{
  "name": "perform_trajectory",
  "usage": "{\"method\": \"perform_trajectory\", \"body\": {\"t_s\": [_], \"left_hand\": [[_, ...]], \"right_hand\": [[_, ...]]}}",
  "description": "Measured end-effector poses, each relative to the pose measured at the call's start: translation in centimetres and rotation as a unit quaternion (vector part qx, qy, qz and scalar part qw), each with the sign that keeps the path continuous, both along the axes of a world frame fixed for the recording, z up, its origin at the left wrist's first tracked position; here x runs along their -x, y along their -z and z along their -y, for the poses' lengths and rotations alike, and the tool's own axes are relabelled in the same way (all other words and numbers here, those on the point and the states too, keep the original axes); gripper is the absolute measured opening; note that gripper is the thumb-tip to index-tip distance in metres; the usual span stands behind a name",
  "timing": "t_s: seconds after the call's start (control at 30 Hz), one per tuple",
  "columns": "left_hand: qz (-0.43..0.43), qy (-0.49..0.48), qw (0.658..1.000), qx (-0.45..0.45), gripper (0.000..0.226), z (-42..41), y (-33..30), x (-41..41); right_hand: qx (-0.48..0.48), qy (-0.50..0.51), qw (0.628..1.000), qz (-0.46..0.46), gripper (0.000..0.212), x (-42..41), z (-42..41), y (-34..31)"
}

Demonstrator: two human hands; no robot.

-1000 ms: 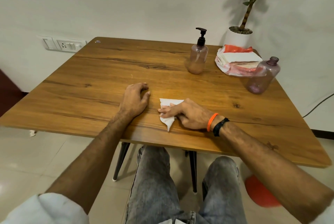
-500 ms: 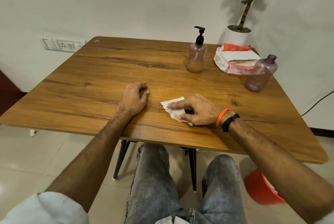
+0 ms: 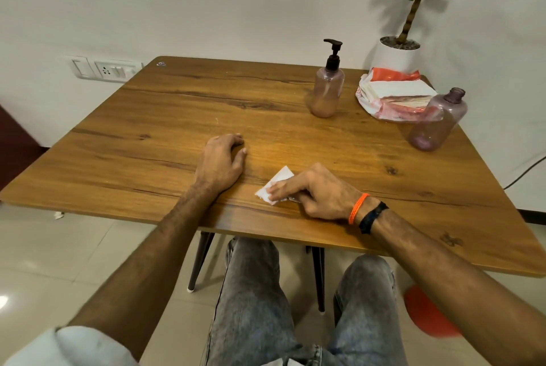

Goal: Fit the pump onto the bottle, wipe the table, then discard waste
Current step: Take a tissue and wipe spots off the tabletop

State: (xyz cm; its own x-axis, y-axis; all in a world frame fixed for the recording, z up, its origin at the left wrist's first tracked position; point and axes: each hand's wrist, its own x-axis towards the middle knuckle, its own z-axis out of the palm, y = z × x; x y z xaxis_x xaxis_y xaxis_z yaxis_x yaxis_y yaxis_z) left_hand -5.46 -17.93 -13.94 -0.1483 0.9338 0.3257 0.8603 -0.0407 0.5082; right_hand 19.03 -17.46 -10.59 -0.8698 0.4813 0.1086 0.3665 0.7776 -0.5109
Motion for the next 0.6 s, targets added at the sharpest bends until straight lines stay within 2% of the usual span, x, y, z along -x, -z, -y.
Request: {"method": "perform_trajectory", "body": {"t_s": [0.1, 0.2, 0.3, 0.4, 0.5, 0.6], "left_hand": [[-0.001, 0.003, 1.0, 0.001, 0.033, 0.0, 0.1, 0.1], [0.003, 0.009, 1.0, 0.008, 0.034, 0.1, 0.1, 0.2], [0.0, 0.014, 1.0, 0.009, 0.033, 0.2, 0.0, 0.2], [0.0, 0.016, 1.0, 0.012, 0.033, 0.3, -0.1, 0.2], [0.002, 0.019, 1.0, 0.014, 0.033, 0.4, -0.1, 0.2], [-0.001, 0.016, 1.0, 0.012, 0.033, 0.4, -0.1, 0.1]], "right_hand": [[0.082, -0.024, 0.996, -0.018, 0.043, -0.6, 0.3, -0.2], [0.137, 0.045, 0.987, -0.075, 0.036, -0.8, -0.8, -0.5], [0.062, 0.15, 0.98, -0.117, 0.037, 0.1, -2.8, -0.7], [-0.013, 0.192, 0.979, -0.068, 0.044, 1.6, -4.4, -0.7], [-0.034, 0.143, 0.989, 0.014, 0.048, 2.6, -4.3, -0.1], [-0.025, 0.074, 0.997, 0.023, 0.055, 2.6, -3.1, 0.3]]}}
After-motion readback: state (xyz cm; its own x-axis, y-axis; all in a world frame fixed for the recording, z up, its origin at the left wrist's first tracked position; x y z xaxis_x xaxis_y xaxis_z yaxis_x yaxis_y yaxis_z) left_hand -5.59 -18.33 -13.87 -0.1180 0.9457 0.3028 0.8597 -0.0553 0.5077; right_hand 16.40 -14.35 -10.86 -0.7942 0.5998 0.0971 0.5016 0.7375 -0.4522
